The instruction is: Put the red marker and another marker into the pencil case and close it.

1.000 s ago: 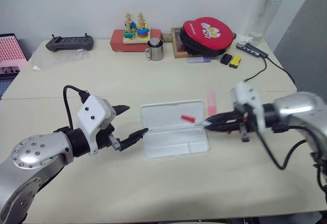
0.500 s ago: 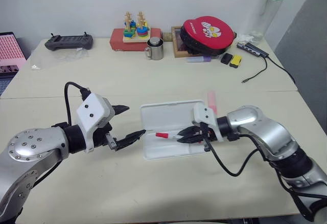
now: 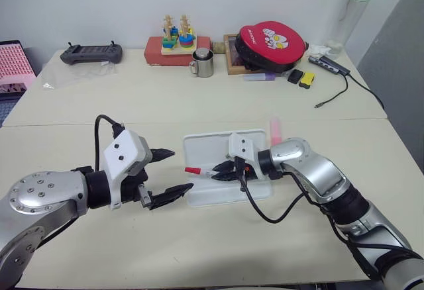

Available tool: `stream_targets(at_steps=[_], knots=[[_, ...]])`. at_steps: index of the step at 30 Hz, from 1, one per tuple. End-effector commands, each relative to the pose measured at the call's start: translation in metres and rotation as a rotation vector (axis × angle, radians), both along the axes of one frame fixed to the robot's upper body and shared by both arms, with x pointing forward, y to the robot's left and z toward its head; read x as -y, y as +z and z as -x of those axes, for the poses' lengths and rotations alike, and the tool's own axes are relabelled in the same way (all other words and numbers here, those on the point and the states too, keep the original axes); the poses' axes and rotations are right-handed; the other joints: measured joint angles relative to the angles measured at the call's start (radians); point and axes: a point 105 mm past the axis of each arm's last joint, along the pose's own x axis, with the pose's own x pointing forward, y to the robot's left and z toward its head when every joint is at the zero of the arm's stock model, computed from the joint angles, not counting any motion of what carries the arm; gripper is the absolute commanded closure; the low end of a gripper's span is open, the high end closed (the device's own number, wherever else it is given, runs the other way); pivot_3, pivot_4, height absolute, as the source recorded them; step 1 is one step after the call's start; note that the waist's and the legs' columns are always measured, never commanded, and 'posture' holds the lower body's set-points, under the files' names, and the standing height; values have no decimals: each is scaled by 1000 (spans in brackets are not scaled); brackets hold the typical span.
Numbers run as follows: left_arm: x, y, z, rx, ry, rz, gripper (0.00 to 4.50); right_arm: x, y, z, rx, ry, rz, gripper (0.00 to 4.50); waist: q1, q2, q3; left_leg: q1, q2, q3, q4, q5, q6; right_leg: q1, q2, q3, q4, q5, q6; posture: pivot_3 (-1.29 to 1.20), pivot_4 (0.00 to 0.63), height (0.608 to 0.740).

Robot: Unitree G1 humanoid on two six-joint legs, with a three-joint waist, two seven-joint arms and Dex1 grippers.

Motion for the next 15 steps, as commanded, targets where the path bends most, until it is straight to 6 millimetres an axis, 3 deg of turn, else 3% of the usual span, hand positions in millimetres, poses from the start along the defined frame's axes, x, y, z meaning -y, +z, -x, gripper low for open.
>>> stream_targets(at_steps=[1, 3, 5, 9, 15], knots=[[3, 7, 2, 46, -11, -9, 0, -5, 6, -1, 60, 24, 0, 4234, 0, 0, 0, 0, 0, 0, 0, 0, 0, 0, 0, 0, 0, 0, 0, 0, 150, 740], [2, 7, 2, 47, -6, -9, 0, -5, 5, -3, 64, 19, 3, 4234, 0, 0, 0, 0, 0, 0, 0, 0, 0, 0, 0, 0, 0, 0, 0, 0, 150, 740], [2, 6, 2, 48, 0, -11, 0, -5, 2, -6, 80, 18, 15, 3521, 0, 0, 0, 0, 0, 0, 0, 0, 0, 0, 0, 0, 0, 0, 0, 0, 150, 740], [2, 5, 3, 49, 3, -9, 0, -5, 0, -6, 88, 25, 26, 2565, 0, 0, 0, 0, 0, 0, 0, 0, 0, 0, 0, 0, 0, 0, 0, 0, 150, 740], [2, 4, 4, 46, 8, -6, 0, -6, 16, -5, 88, 43, -14, 1299, 0, 0, 0, 0, 0, 0, 0, 0, 0, 0, 0, 0, 0, 0, 0, 0, 150, 740]])
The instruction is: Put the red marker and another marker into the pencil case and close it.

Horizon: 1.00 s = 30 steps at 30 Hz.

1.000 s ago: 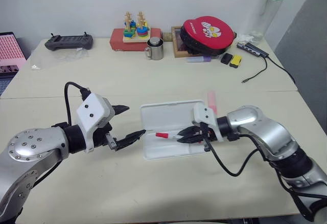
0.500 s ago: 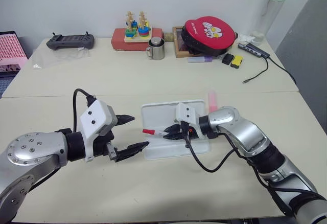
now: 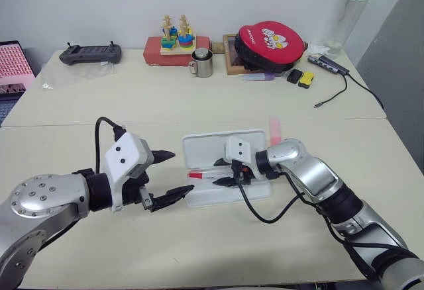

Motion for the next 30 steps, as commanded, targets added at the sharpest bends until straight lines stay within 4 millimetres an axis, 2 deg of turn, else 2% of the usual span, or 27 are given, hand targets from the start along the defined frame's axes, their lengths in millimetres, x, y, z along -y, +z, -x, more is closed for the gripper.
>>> stream_targets(at_steps=[1, 4, 6, 8, 12, 18, 22, 26, 28, 30], knots=[[1, 7, 2, 44, -5, -1, 0, -4, 30, 4, 38, 50, -70, 1066, 0, 0, 0, 0, 0, 0, 0, 0, 0, 0, 0, 0, 0, 0, 0, 0, 150, 740], [1, 6, 3, 44, -4, 0, 0, -4, 38, 8, 25, 60, -92, 406, 0, 0, 0, 0, 0, 0, 0, 0, 0, 0, 0, 0, 0, 0, 0, 0, 150, 740], [0, 7, 0, 54, 4, 9, 0, 0, 55, 18, -18, 108, -134, 45, 0, 0, 0, 0, 0, -1, 0, 0, 0, 0, 0, 0, 0, 0, 0, 0, 150, 740], [1, 8, -1, 62, 8, 15, 0, 7, 65, 29, -49, 150, -152, 45, 1, 0, 0, 0, 0, -1, 0, 0, 0, 0, 0, 0, 0, 0, 0, 0, 150, 740], [1, 8, -1, 63, 10, 15, 0, 33, 70, 43, -86, 192, -117, 45, 3, 0, 0, -1, 0, -1, 0, -1, 2, 1, 0, -1, -1, 0, 0, 0, 150, 740], [1, 8, 1, 70, 18, 20, 0, 67, 75, 43, -81, 124, -89, 45, 2, 0, 0, 0, 0, -1, 0, -2, 4, 1, 0, -1, -1, 0, 0, 0, 150, 740], [1, 12, 1, 81, 23, 31, 0, 89, 81, 26, -71, -4, -78, 45, 1, 0, 0, 0, 0, 0, 0, -2, 4, 1, 0, 0, -1, 0, 0, 0, 150, 740], [1, 13, -1, 88, 28, 37, 0, 122, 90, -24, 55, -258, -26, 45, 0, 0, 1, 0, 0, 1, 0, -2, 4, 1, 0, 0, 0, 0, 0, 0, 150, 740], [2, 11, -2, 89, 27, 33, 0, 126, 103, -51, 98, -371, -64, 45, -1, 0, 1, 0, 0, 2, 0, -2, 4, 0, 0, 2, 0, 0, -1, 0, 150, 740], [4, 13, -3, 95, 22, 38, 0, 125, 106, -67, 111, -431, -86, 45, -1, 0, 1, 0, 0, 3, 0, -2, 4, 0, 0, 2, 0, 1, -1, 0, 150, 740]])
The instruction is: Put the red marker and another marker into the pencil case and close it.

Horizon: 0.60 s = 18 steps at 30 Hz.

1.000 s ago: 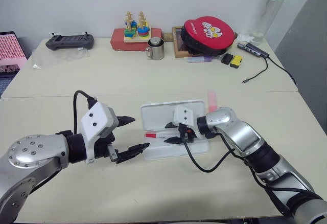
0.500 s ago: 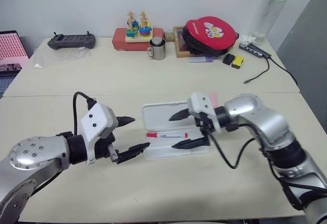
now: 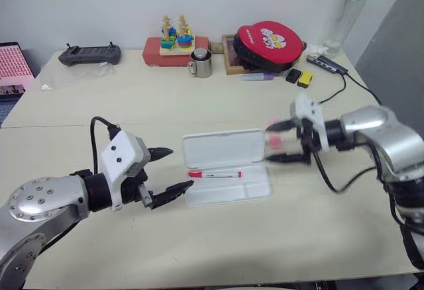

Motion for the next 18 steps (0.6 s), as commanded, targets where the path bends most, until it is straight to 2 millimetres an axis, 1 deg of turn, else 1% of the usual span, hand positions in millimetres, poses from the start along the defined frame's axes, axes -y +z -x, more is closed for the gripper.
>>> stream_targets(at_steps=[1, 6, 8, 10, 12, 16, 18], knots=[[6, 9, -1, 50, -22, 5, 0, 1, 16, -25, 81, -98, -32, 45, 0, 0, 0, 0, 0, -1, 0, 0, 0, 0, 0, -1, 0, 0, 0, 0, 150, 740], [4, 9, -1, 52, -19, 1, 0, 7, 17, -37, 106, -135, -24, 45, 4, 0, 0, -2, 1, -1, -1, 2, -4, 0, 1, -2, -3, 0, 0, 0, 150, 740], [4, 9, -1, 51, -17, 0, 0, 8, 20, -47, 90, -197, -75, 45, 3, 0, 0, -4, 1, -1, -1, 2, -4, 0, 1, -2, -7, 0, 0, 0, 150, 740], [4, 9, 0, 51, -14, 2, 0, 5, 16, -55, 73, -252, -99, 45, -1, 0, 0, -4, 1, -1, -1, 2, -4, 0, 1, -1, -9, 0, 0, 0, 150, 740], [4, 9, 0, 53, -12, -1, 0, 3, 3, -57, 50, -289, -74, 45, -3, 0, 0, -4, 1, -1, -1, 2, -4, 0, 1, -1, -9, 0, 0, 0, 150, 740], [3, 9, 0, 54, -8, -2, 0, 1, -9, -55, 21, -315, -57, 45, 1, 1, 0, -4, 1, -1, -2, 2, -4, -1, 1, -2, -9, 0, 0, 0, 150, 740], [3, 8, 0, 53, -4, -3, 0, 6, -23, -57, -6, -374, -34, 45, 1, 0, 0, -5, 1, -1, -2, 2, -4, -1, 1, -2, -9, 0, 0, 0, 150, 740]])
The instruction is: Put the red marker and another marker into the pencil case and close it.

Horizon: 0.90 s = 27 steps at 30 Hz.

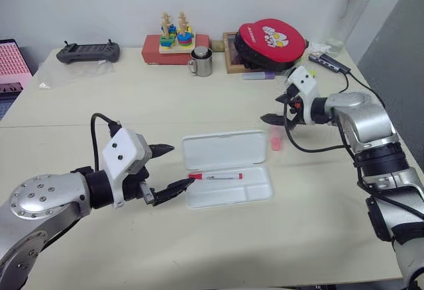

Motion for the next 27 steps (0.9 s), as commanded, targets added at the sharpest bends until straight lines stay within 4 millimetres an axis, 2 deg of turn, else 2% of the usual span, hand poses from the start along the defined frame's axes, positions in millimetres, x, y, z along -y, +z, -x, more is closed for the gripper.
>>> stream_targets(at_steps=[1, 9, 27], knots=[[0, 6, 2, 40, 7, -5, 0, 8, -11, -1, -8, -88, 31, 45, 0, 0, 0, 0, 0, 0, 0, 0, 0, 0, 0, 0, 0, 0, 0, 0, 150, 740], [0, 6, 1, 41, 9, -1, 0, 23, -27, -4, -50, -220, 60, 45, -2, 0, 0, 1, 0, 0, 0, 0, 0, 0, 0, 0, 2, 0, 0, 0, 150, 740], [3, 6, 0, 46, 3, 7, 0, 19, -48, 9, -169, -296, 37, 45, 0, 0, 0, 1, 0, 0, 0, 0, 0, 0, 0, 0, 2, 0, 0, 0, 150, 740]])
